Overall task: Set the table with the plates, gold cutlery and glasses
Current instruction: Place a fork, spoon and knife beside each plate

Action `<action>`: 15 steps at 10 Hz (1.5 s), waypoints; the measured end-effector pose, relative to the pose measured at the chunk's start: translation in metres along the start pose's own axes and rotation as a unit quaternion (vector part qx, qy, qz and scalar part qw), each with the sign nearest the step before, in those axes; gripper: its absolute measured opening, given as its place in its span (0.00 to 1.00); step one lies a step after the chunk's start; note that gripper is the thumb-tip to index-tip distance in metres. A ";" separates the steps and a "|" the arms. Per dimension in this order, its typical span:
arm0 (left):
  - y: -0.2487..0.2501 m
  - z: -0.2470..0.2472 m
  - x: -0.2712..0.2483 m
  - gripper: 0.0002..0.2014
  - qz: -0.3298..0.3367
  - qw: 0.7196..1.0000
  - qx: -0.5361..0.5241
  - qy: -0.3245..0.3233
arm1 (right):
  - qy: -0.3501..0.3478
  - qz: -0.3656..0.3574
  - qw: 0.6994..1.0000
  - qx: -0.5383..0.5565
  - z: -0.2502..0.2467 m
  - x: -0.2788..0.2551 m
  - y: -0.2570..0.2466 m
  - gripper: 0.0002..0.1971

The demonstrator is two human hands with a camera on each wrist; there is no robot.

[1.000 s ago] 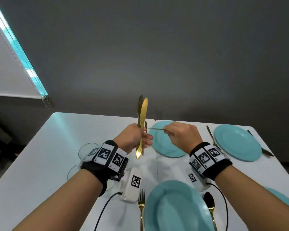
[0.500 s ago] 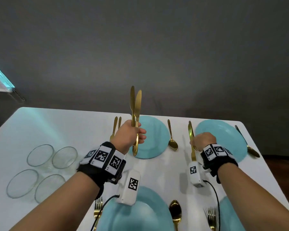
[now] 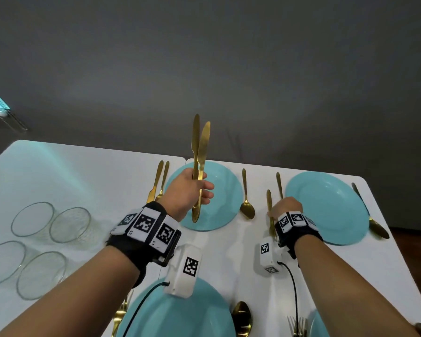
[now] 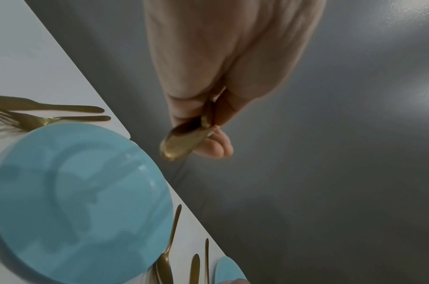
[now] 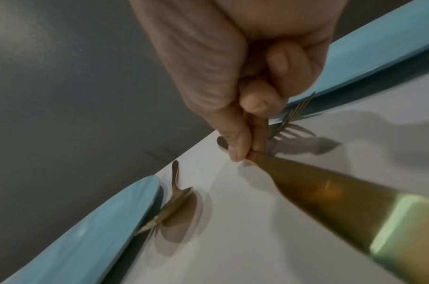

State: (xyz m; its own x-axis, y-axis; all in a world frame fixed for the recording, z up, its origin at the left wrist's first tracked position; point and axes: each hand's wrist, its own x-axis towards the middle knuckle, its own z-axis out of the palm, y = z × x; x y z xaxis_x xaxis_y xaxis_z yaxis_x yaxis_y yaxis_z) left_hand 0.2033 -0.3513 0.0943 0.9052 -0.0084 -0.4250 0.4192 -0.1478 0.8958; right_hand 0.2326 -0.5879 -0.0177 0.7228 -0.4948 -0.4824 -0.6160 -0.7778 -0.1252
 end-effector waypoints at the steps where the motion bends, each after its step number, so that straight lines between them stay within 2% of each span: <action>1: 0.001 0.001 0.003 0.08 -0.001 1.000 -0.001 0.005 | 0.038 0.009 0.997 0.060 0.005 0.010 -0.001 0.14; 2: 0.003 0.002 0.005 0.08 -0.001 1.000 -0.003 0.005 | 0.064 0.009 0.995 0.082 0.009 0.015 -0.003 0.14; 3: 0.004 0.005 0.008 0.09 -0.002 1.000 -0.004 0.003 | 0.046 -0.009 0.994 0.095 0.008 0.021 -0.005 0.10; 5: 0.002 0.006 0.013 0.09 -0.007 1.000 -0.007 0.007 | 0.077 -0.011 0.996 0.044 0.005 0.030 -0.012 0.07; 6: 0.000 0.005 0.018 0.08 -0.008 1.000 -0.004 0.011 | 0.078 -0.028 0.997 0.008 0.002 0.037 -0.017 0.07; 8: -0.006 0.000 0.024 0.09 -0.018 1.000 -0.002 0.022 | 0.113 -0.022 0.993 0.040 0.001 0.057 -0.023 0.09; 12: -0.008 -0.001 0.032 0.08 -0.021 1.000 0.000 0.020 | 0.121 -0.015 0.991 0.061 -0.002 0.068 -0.024 0.07; 13: -0.008 0.002 0.032 0.09 -0.022 1.000 0.000 0.015 | 0.117 -0.018 0.991 0.069 -0.001 0.068 -0.022 0.10; 15: -0.009 0.002 0.031 0.08 -0.023 1.000 0.002 0.016 | 0.119 -0.014 0.989 0.084 -0.003 0.067 -0.020 0.10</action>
State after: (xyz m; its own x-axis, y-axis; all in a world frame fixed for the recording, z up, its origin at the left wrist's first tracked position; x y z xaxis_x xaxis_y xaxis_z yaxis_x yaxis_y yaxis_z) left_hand 0.2280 -0.3524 0.0731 0.8867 0.0306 -0.4614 0.4604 -0.1509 0.8748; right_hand 0.2944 -0.6073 -0.0449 0.7811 -0.5673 -0.2609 -0.6238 -0.7270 -0.2869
